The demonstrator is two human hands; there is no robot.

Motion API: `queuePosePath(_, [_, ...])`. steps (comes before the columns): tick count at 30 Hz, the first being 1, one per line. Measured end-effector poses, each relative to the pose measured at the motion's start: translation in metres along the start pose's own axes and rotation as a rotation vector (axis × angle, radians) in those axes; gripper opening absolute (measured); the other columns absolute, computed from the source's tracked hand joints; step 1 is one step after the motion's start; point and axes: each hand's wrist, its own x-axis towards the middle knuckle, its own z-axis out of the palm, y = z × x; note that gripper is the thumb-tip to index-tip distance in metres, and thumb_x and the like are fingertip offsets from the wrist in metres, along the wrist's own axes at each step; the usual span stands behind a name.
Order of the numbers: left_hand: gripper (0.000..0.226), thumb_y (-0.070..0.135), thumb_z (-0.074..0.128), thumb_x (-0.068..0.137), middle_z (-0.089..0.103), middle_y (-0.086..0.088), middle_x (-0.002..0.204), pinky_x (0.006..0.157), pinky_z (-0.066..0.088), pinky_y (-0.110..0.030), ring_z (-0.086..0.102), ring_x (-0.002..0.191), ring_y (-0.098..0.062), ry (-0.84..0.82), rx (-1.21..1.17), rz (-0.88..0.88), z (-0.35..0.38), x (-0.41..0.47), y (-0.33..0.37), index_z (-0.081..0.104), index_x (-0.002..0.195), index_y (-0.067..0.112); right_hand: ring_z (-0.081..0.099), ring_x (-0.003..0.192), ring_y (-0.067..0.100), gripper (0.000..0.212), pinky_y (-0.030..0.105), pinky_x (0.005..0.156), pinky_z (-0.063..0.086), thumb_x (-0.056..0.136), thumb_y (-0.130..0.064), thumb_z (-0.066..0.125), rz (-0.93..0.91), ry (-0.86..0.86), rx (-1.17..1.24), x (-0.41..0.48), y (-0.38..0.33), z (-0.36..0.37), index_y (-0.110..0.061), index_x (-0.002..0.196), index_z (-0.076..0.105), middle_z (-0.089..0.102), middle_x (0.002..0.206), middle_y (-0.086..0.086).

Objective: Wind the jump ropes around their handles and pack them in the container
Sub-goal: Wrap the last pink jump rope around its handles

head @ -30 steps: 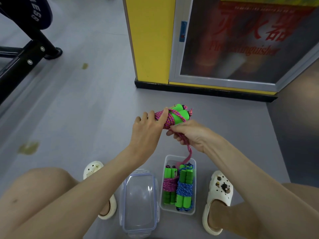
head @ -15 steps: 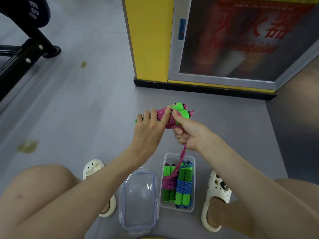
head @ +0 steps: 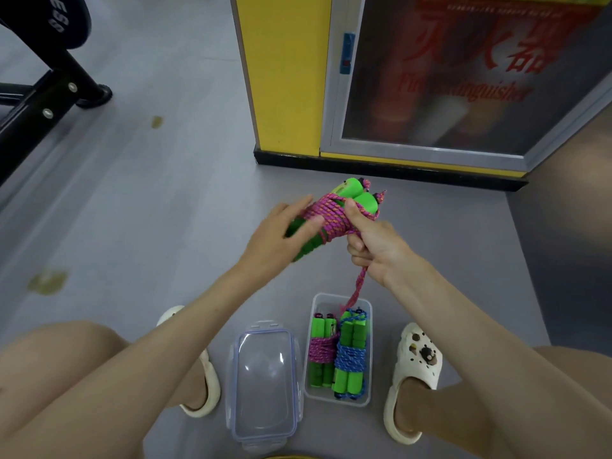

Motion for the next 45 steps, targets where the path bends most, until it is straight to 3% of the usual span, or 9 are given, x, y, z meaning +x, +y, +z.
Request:
queuePosePath(4, [0.06, 0.048, 0.068, 0.078, 0.064, -0.011, 0.118, 0.081, 0.054, -0.03, 0.066, 0.101, -0.022, -0.192, -0.417, -0.407, -0.019, -0.004, 0.006, 0.053, 0.13, 0.022, 0.02, 0.03, 0.007, 0.049, 0.014, 0.034, 0.014, 0.089, -0.046, 0.056, -0.006, -0.155, -0.107, -0.006, 0.004, 0.0, -0.015, 0.055, 0.037, 0.03, 0.034, -0.004])
queuePosePath(9, [0.041, 0.025, 0.071, 0.077, 0.071, -0.015, 0.104, 0.065, 0.058, -0.034, 0.07, 0.079, -0.03, -0.375, -0.658, -0.487, -0.022, -0.018, 0.008, 0.06, 0.114, 0.01, 0.02, 0.031, 0.008, 0.048, 0.016, 0.035, 0.014, 0.087, -0.05, 0.054, 0.0, -0.23, -0.187, -0.005, 0.003, 0.002, -0.014, 0.06, 0.04, 0.031, 0.035, -0.002])
queuePosePath(14, [0.032, 0.012, 0.077, 0.077, 0.073, -0.014, 0.093, 0.067, 0.06, -0.032, 0.07, 0.072, -0.027, -0.195, -0.402, -0.452, -0.023, -0.011, 0.01, 0.062, 0.105, 0.01, 0.024, 0.03, 0.006, 0.038, 0.015, 0.031, 0.017, 0.093, -0.047, 0.05, 0.045, -0.131, -0.315, -0.002, 0.004, 0.007, -0.012, 0.078, 0.053, 0.043, 0.043, 0.001])
queuePosePath(18, [0.035, 0.024, 0.083, 0.072, 0.066, -0.002, 0.084, 0.063, 0.051, -0.022, 0.062, 0.072, -0.013, -0.089, -0.003, -0.298, -0.022, -0.01, 0.001, 0.059, 0.097, 0.018, 0.024, 0.03, 0.003, 0.038, 0.015, 0.031, 0.018, 0.096, -0.037, 0.05, 0.078, -0.127, -0.394, -0.002, 0.004, 0.006, -0.001, 0.091, 0.062, 0.047, 0.052, 0.004])
queuePosePath(23, [0.049, 0.041, 0.07, 0.081, 0.066, -0.002, 0.102, 0.068, 0.039, -0.028, 0.062, 0.091, -0.026, 0.019, 0.598, -0.148, -0.022, -0.015, -0.003, 0.051, 0.121, 0.021, 0.023, 0.029, 0.002, 0.028, 0.014, 0.031, 0.015, 0.098, -0.019, 0.05, 0.142, -0.152, -0.395, 0.0, 0.009, 0.007, 0.005, 0.091, 0.063, 0.044, 0.051, 0.004])
queuePosePath(29, [0.049, 0.042, 0.066, 0.085, 0.067, -0.003, 0.106, 0.069, 0.041, -0.03, 0.062, 0.094, -0.027, 0.066, 0.673, -0.107, -0.017, -0.015, -0.005, 0.048, 0.124, 0.02, 0.027, 0.034, 0.005, 0.028, 0.016, 0.035, 0.019, 0.096, -0.024, 0.054, 0.123, -0.157, -0.552, -0.001, 0.007, 0.01, 0.002, 0.103, 0.064, 0.046, 0.05, 0.0])
queuePosePath(35, [0.047, 0.042, 0.065, 0.084, 0.068, -0.003, 0.104, 0.068, 0.041, -0.032, 0.063, 0.092, -0.029, 0.075, 0.7, -0.081, -0.01, -0.014, -0.009, 0.049, 0.123, 0.019, 0.058, 0.089, 0.019, 0.019, 0.029, 0.071, 0.043, 0.083, -0.025, 0.07, -0.359, -0.042, -1.139, 0.001, 0.021, 0.011, -0.017, 0.099, 0.066, 0.06, 0.115, 0.002])
queuePosePath(42, [0.047, 0.041, 0.065, 0.085, 0.067, -0.002, 0.107, 0.067, 0.037, -0.031, 0.063, 0.093, -0.03, 0.134, 0.737, -0.033, -0.004, -0.015, -0.01, 0.048, 0.124, 0.019, 0.058, 0.082, 0.026, 0.027, 0.03, 0.063, 0.036, 0.094, -0.032, 0.055, -0.465, 0.157, -1.397, -0.002, 0.026, 0.011, -0.01, 0.091, 0.07, 0.062, 0.093, 0.006])
queuePosePath(45, [0.047, 0.041, 0.065, 0.085, 0.067, -0.003, 0.107, 0.068, 0.039, -0.032, 0.063, 0.093, -0.031, 0.141, 0.731, -0.045, -0.004, -0.013, -0.01, 0.048, 0.122, 0.018, 0.048, 0.063, 0.024, 0.029, 0.032, 0.06, 0.036, 0.093, -0.02, 0.057, -0.427, 0.087, -1.187, 0.004, 0.028, 0.007, -0.003, 0.072, 0.067, 0.054, 0.069, 0.007])
